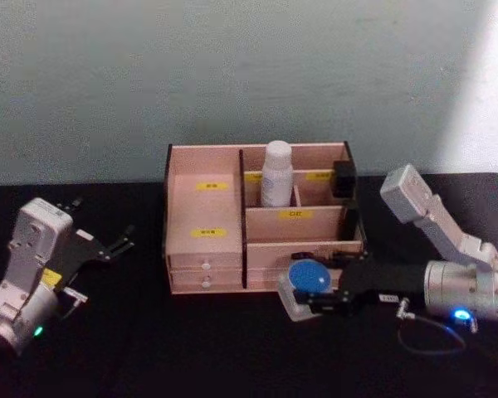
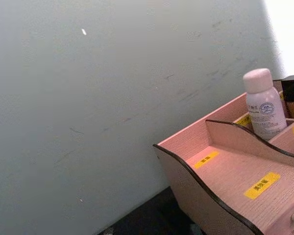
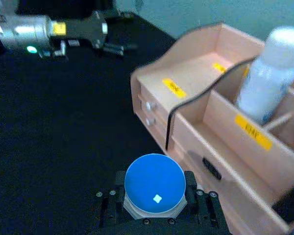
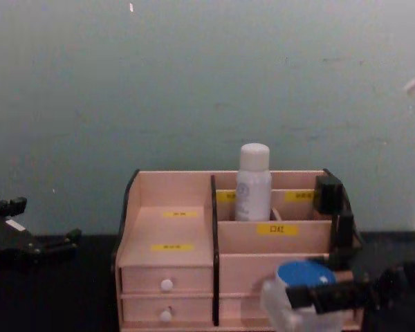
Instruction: Pick up the facial cleanser and watermelon frost from the table and place them into the tiered storage box.
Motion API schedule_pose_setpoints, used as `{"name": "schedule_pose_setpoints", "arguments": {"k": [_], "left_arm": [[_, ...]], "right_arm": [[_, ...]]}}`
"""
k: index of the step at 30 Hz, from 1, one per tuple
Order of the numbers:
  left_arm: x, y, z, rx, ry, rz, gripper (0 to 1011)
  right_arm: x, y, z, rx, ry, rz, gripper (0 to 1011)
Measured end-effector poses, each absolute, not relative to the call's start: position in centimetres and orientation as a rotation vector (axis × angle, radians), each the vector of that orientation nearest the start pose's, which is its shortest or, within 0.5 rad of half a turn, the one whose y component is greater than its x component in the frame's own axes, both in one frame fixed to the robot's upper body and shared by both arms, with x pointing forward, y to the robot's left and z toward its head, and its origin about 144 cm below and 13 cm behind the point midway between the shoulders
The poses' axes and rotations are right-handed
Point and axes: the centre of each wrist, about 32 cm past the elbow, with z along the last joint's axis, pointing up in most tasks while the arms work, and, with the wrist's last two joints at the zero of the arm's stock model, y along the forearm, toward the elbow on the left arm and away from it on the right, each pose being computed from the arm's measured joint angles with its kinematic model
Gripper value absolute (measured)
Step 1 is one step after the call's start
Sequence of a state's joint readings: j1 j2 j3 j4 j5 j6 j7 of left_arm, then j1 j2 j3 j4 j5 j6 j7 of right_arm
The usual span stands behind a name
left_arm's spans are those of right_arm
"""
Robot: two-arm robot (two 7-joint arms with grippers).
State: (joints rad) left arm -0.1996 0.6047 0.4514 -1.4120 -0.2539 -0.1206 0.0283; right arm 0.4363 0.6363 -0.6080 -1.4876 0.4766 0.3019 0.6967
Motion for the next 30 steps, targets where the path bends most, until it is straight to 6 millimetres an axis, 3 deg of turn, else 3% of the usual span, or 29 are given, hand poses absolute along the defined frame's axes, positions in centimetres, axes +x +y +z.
{"name": "schedule_pose_setpoints", "arguments": {"k": [9,30], "left_arm": [[48.9,31.0,114.0,0.304,-0.285,1.248,1001],[48.9,31.0,114.0,0.304,-0.285,1.248,1002]], "right_arm": [[54.6,-26.1,123.8,-0.354,0.036,-0.468,718],[59.7,-20.6,125.6,-0.249,0.002,-0.490,718]]}}
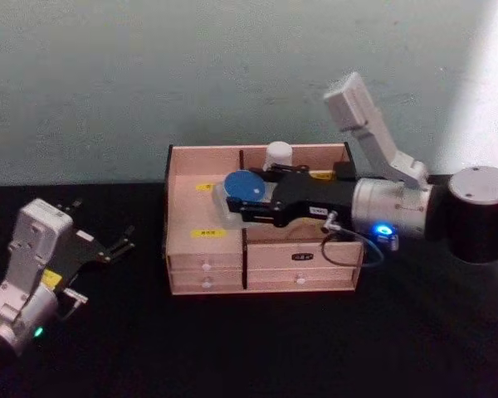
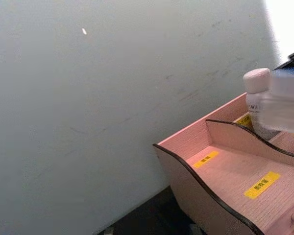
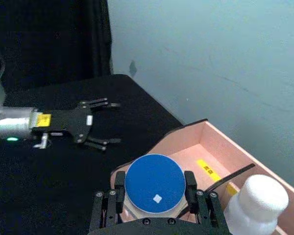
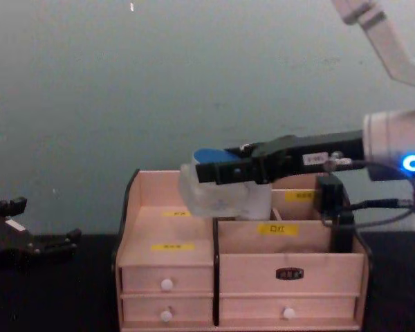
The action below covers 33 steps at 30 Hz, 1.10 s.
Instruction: Pick up the facial cleanser and watermelon frost from the table and place them into the tiered storage box.
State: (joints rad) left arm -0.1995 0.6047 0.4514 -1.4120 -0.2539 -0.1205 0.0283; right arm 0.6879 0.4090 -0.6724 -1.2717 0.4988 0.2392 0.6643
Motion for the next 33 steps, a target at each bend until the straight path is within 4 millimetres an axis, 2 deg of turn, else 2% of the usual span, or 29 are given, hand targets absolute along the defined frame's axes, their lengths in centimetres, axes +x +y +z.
{"name": "schedule_pose_setpoints", "arguments": {"k": [14,33], "left_arm": [[48.9,31.0,114.0,0.304,-0.285,1.248,1001],[48.9,31.0,114.0,0.304,-0.285,1.248,1002]], "right_arm": [[62.2,-17.5,124.4,-0.274,0.004,-0.518,718],[63.7,-15.5,122.6,-0.311,-0.021,-0.562,718]]}}
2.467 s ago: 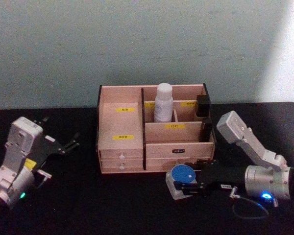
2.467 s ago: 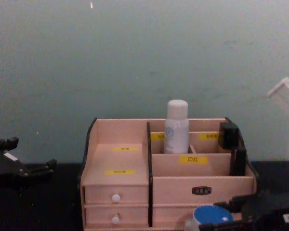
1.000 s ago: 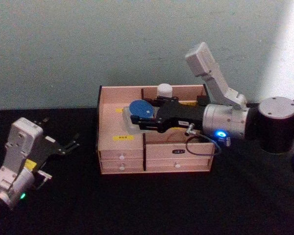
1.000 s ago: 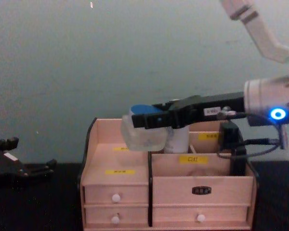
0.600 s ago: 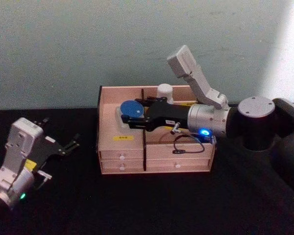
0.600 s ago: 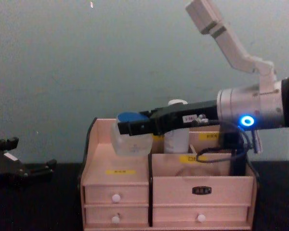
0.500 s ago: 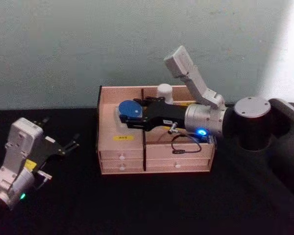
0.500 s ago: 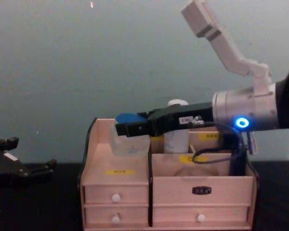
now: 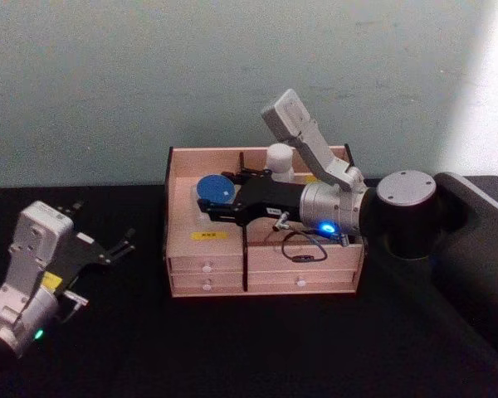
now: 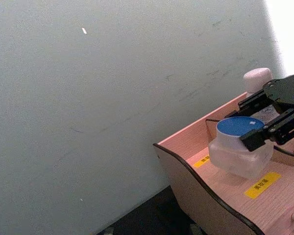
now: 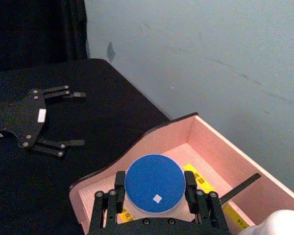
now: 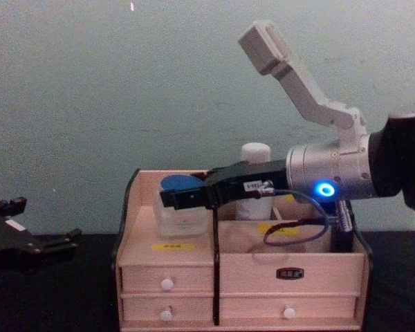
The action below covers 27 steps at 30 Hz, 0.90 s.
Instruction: Pick up the facial cleanser and watermelon frost from the table and place them into the tiered storage box.
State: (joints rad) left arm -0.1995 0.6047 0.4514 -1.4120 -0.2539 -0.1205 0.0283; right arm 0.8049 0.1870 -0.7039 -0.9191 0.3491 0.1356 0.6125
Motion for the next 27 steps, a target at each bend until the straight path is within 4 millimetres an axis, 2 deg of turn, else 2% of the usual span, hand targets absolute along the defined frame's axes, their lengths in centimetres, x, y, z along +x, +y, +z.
{"name": "schedule_pose_setpoints", "arguments": {"k": [23,27], "left_arm": [[48.86,30.97,113.98,0.305,-0.285,1.248,1001],[48.86,30.97,113.98,0.304,-0.285,1.248,1001]], "right_arm": [[63.70,-15.18,122.00,-0.333,-0.022,-0.567,718],[63.70,-15.20,122.00,-0.333,-0.021,-0.566,775]]}}
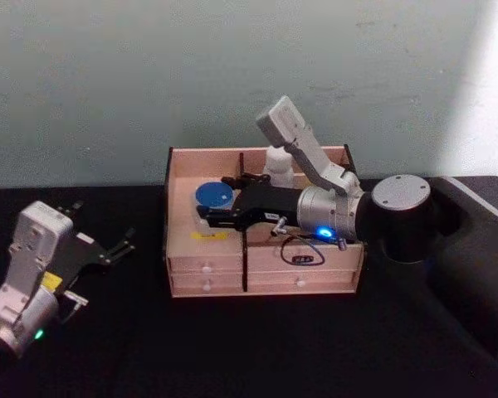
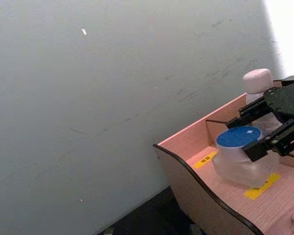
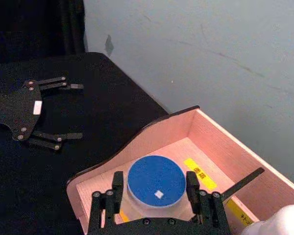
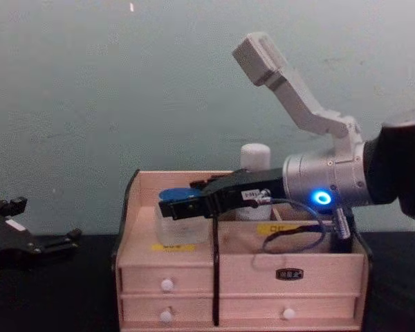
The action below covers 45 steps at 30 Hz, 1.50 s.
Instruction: Pick up the facial cleanser and watermelon frost from the table and place them into the tiered storage box.
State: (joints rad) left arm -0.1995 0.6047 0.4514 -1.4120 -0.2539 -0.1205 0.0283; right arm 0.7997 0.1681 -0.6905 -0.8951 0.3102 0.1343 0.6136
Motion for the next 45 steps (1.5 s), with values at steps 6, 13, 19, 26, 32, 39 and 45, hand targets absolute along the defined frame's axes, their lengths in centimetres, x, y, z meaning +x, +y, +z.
{"name": "schedule_pose_setpoints", "arguments": {"k": [6,13,19,26,32,39,45], "left_arm": [[48.9,31.0,114.0,0.304,-0.285,1.248,1001],[48.9,31.0,114.0,0.305,-0.285,1.248,1001],[48.9,31.0,114.0,0.304,-0.285,1.248,1001],[48.9,31.0,114.0,0.304,-0.285,1.248,1001],[48.9,31.0,114.0,0.304,-0.285,1.248,1002],[48.9,31.0,114.0,0.304,-0.285,1.248,1001],[48.9,31.0,114.0,0.304,-0.285,1.248,1001]], "right_arm": [[63.7,-15.2,122.0,-0.333,-0.021,-0.566,926],[63.7,-15.2,122.0,-0.334,-0.020,-0.565,1003],[63.7,-15.2,122.0,-0.333,-0.020,-0.565,1003],[63.3,-15.8,122.9,-0.296,-0.019,-0.559,1003],[62.2,-16.7,123.9,-0.255,-0.028,-0.551,1003],[60.5,-18.8,124.3,-0.239,-0.025,-0.539,1003],[58.6,-21.1,123.9,-0.238,-0.011,-0.527,1003]]}}
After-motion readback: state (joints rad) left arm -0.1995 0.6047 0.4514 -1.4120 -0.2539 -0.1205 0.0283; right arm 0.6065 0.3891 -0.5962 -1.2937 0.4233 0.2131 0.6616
